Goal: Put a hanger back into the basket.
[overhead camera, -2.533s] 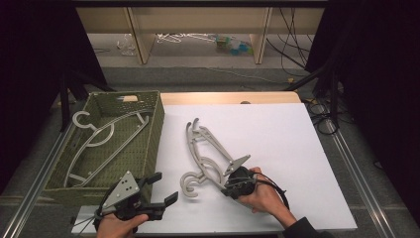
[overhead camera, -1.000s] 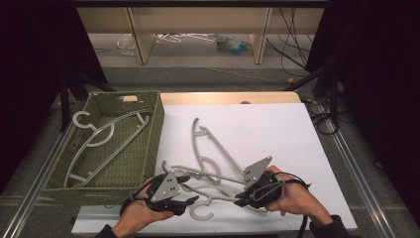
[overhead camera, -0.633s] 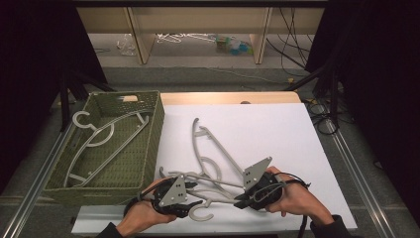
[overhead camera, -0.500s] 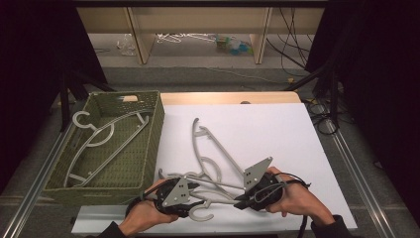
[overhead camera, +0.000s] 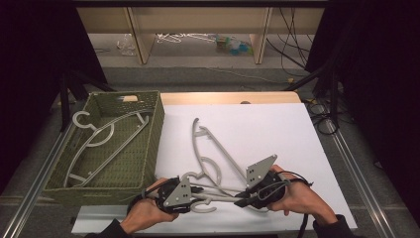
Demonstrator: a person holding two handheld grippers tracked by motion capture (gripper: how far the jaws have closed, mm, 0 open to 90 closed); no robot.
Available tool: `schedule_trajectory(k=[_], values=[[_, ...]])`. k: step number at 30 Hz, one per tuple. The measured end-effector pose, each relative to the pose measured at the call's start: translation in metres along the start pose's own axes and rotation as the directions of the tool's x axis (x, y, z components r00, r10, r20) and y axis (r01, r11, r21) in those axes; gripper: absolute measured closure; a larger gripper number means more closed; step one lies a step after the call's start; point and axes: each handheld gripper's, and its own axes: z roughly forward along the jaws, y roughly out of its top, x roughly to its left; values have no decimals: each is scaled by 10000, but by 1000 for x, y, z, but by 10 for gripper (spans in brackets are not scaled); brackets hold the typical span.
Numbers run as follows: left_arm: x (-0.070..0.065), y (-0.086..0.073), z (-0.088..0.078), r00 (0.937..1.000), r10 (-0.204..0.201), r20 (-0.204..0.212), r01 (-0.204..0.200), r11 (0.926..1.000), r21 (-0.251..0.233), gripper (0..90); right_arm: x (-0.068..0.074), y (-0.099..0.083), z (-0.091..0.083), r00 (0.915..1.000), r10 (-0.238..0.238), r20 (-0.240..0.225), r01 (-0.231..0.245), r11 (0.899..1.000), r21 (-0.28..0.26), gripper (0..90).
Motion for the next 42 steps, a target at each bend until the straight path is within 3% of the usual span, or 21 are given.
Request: schedule_trajectory(k=[1,3,5,9,13,17,20,22,23,25,27,29,32,36,38,42], values=[[2,1,-1,9999,165,-10,-165,9999,45,703,-1,0,-2,9998,10,202,-8,9999,-110,781],[2,4,-2,10000,60,-70,-60,10000,1,710,-2,1,-5,9994,137,302,-130,9996,-242,766],[3,7,-2,10000,30,-75,-30,10000,-69,718,-3,2,-8,9974,127,713,-104,9994,-321,739],[6,15,-3,10000,41,-50,-43,9989,-466,746,-5,3,-16,9867,585,1520,-517,9975,-481,608],[8,21,-4,9992,-395,96,400,9973,-611,768,-6,5,-24,9655,1100,2361,-903,9916,-925,490],[9,24,-6,9972,-732,142,738,9962,-471,769,-7,6,-27,9448,1792,2744,-1431,9788,-1468,417],[13,26,-9,9934,-1144,83,1147,9921,-507,771,-8,7,-29,9311,2046,3021,-1560,9717,-1774,384],[16,27,-12,9879,-1549,87,1551,9859,-629,777,-8,9,-32,9204,2224,3216,-1595,9645,-2105,356],[17,28,-13,9863,-1651,61,1651,9837,-714,782,-8,10,-35,9094,2413,3387,-1635,9564,-2421,343],[21,27,-14,9827,-1841,-207,1829,9819,-492,784,-8,11,-39,8986,2616,3522,-1659,9457,-2794,332],[23,26,-15,9795,-2007,-188,1995,9785,-515,784,-8,13,-45,8800,2903,3760,-1598,9263,-3412,321],[26,26,-16,9725,-2322,-159,2312,9716,-505,785,-7,14,-49,8717,3174,3734,-1698,9103,-3775,307],[30,26,-20,9649,-2624,-113,2617,9643,-413,784,-6,14,-51,8689,3273,3714,-1746,9046,-3889,305],[36,25,-24,9459,-3245,-19,3244,9457,-182,784,-4,15,-50,8717,3242,3675,-1720,9046,-3901,306],[41,24,-26,9443,-3291,26,3291,9443,25,784,-2,15,-49,8768,3207,3583,-1712,9045,-3906,306],[46,23,-31,9344,-3562,-59,3562,9341,244,784,1,13,-46,8833,3227,3402,-1830,9052,-3835,306]])
